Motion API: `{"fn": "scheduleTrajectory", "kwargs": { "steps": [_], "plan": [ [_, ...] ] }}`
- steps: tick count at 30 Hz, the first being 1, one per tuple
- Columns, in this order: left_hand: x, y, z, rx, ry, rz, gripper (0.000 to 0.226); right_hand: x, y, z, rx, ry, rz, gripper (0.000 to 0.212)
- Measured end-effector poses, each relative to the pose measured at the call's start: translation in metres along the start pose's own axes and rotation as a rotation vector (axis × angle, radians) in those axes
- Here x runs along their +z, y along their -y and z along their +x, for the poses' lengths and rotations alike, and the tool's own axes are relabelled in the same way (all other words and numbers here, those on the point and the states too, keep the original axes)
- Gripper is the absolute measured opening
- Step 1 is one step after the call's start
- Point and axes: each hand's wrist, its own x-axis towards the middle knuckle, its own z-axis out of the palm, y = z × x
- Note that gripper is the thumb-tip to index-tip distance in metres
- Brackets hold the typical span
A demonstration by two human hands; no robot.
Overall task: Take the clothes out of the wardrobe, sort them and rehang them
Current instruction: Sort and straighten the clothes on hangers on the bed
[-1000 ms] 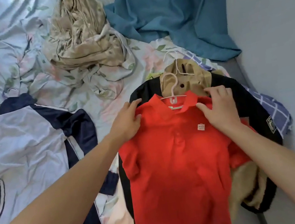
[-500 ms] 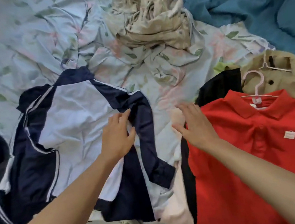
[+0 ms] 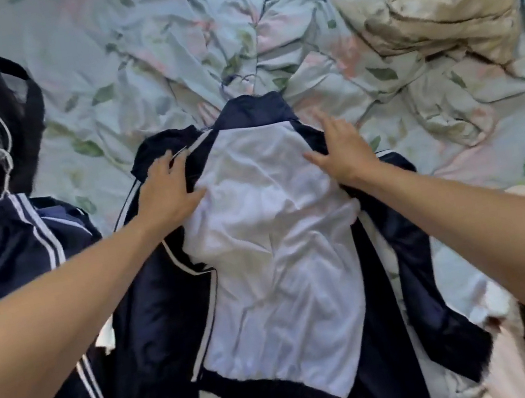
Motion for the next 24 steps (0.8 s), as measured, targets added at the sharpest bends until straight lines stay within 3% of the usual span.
{"fn": "scheduleTrajectory", "kwargs": {
  "steps": [3,7,11,16,21,24],
  "plan": [
    [-0.006,0.003,0.038,0.059,0.044,-0.109,0.084,0.003,0.003,0.024,0.090,0.056,0.021,0.072],
    [-0.011,0.000,0.050,0.097,0.069,-0.204,0.084,0.003,0.008,0.018,0.069,0.057,0.060,0.051],
    [-0.024,-0.012,0.040,0.176,0.052,-0.174,0.064,-0.008,0.014,-0.011,0.044,-0.055,0.035,0.041],
    [-0.036,-0.030,0.027,0.152,0.102,-0.180,0.044,-0.015,0.023,-0.040,-0.009,-0.093,0.038,0.019],
    [-0.032,-0.035,-0.020,0.170,0.021,-0.308,0.042,-0.022,0.030,-0.085,-0.024,-0.104,0.094,0.017],
    [-0.035,-0.043,-0.060,0.177,-0.030,-0.315,0.039,-0.033,0.026,-0.122,-0.042,-0.068,0.095,0.030]
  ]
}}
